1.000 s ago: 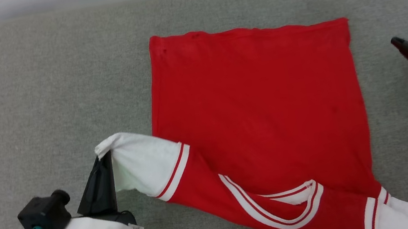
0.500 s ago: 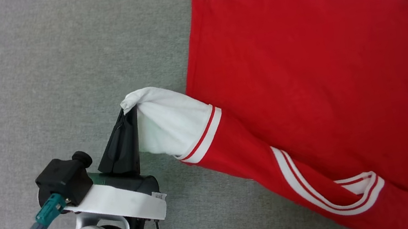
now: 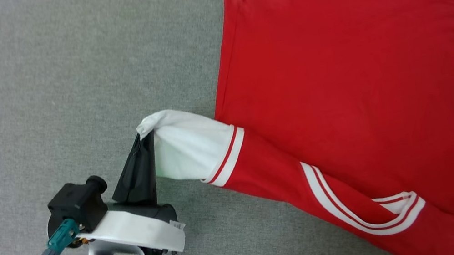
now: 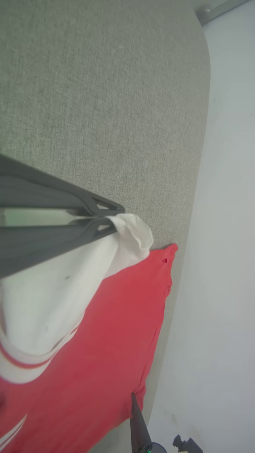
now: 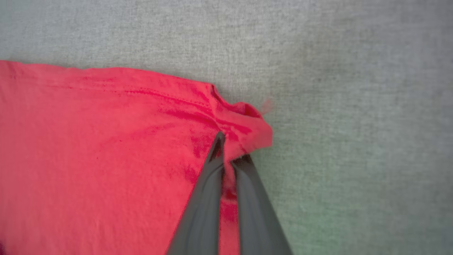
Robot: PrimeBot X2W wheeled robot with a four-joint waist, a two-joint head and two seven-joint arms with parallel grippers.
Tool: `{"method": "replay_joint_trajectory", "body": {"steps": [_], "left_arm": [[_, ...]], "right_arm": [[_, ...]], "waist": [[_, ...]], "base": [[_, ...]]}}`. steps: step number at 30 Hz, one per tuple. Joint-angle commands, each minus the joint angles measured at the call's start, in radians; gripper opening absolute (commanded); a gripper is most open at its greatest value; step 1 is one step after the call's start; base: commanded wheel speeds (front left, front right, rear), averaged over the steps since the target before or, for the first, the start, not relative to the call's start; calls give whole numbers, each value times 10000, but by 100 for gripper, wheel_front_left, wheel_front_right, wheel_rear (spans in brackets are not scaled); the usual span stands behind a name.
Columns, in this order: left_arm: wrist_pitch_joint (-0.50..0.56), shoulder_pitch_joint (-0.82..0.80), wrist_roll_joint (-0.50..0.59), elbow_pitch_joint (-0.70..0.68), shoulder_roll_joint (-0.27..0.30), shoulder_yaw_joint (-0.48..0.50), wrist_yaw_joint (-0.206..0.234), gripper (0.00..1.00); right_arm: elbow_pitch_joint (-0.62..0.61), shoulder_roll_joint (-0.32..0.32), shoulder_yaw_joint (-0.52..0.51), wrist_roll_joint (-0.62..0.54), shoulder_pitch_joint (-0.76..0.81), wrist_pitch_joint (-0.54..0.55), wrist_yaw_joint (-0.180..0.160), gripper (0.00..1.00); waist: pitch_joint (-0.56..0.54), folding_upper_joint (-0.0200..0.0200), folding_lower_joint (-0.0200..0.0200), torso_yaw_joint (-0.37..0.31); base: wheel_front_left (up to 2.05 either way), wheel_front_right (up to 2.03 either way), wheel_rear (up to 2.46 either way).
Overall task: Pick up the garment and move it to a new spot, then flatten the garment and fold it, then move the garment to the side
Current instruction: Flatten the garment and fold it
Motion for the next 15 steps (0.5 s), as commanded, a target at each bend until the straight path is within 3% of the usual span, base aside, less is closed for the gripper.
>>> {"method": "replay_joint_trajectory", "body": {"steps": [1,2,3,8,12,13,15], "left_arm": [[14,201,-54,53,86,9,71,0],[49,283,-72,101,119,19,90,0],[164,789,-287,308,303,86,244,0],[186,1488,-640,481,494,340,451,0],[260,2087,-896,526,647,476,631,0],[307,2518,-1023,521,773,546,775,0],[347,2758,-1121,515,827,575,826,0]], "right_arm": [[-143,-191,287,-89,252,-117,-4,0],[-278,-300,471,-27,289,-196,-4,0],[-1349,-986,1372,529,1083,-471,-5,0],[-2859,-1635,1846,1190,2785,-335,-5,0],[-4247,-1878,1724,1518,4824,-102,-5,0],[-5238,-1693,1335,1654,6583,147,-5,0],[-5780,-1414,1043,1750,7740,278,-5,0]], "waist": [[-487,0,-2,-235],[-684,0,-2,-313],[-1689,0,-2,-714],[-2632,0,-2,-1302],[-3268,0,-2,-1777],[-3607,0,-2,-2131],[-3785,0,-2,-2321]], "base": [[0,0,0],[0,0,0],[0,0,0],[0,0,0],[0,0,0],[0,0,0],[0,0,0]]}}
